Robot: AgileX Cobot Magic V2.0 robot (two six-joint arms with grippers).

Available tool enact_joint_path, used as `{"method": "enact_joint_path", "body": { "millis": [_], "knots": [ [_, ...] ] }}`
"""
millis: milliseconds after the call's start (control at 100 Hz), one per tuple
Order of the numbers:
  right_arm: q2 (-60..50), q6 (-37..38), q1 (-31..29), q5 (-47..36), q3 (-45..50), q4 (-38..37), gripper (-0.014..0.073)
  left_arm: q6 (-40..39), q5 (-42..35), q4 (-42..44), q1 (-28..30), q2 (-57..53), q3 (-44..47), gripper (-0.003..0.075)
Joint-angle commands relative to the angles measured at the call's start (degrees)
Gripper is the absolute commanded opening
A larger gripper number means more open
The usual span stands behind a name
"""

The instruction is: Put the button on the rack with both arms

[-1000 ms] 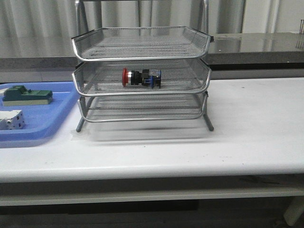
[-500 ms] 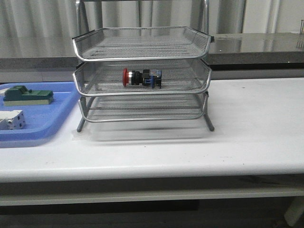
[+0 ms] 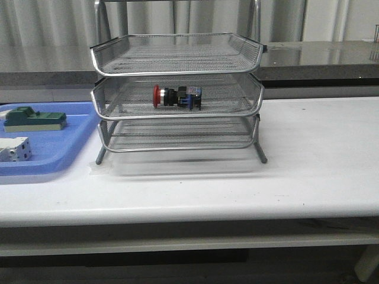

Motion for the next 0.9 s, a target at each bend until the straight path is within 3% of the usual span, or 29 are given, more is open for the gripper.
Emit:
{"method": "enact_joint_path", "body": {
  "millis": [0, 320, 890],
  "knots": [
    [-1.0, 0.0, -0.4, -4.7, -0.9, -0.4, -0.0069, -1.6, -5.5, 0.6, 0.1, -2.4, 0.3, -0.0020],
    [-1.0, 0.0, -0.4, -4.7, -0.9, -0.4, -0.0069, -1.7, -8.8, 1.3, 0.1, -3.3, 4.8, -0.0020],
    [-1.0, 0.0, -0.4, -4.7, -0.9, -0.4, -0.0069, -2.8, -8.8, 1.3, 0.1, -3.3, 4.8, -0.0020]
  ]
}}
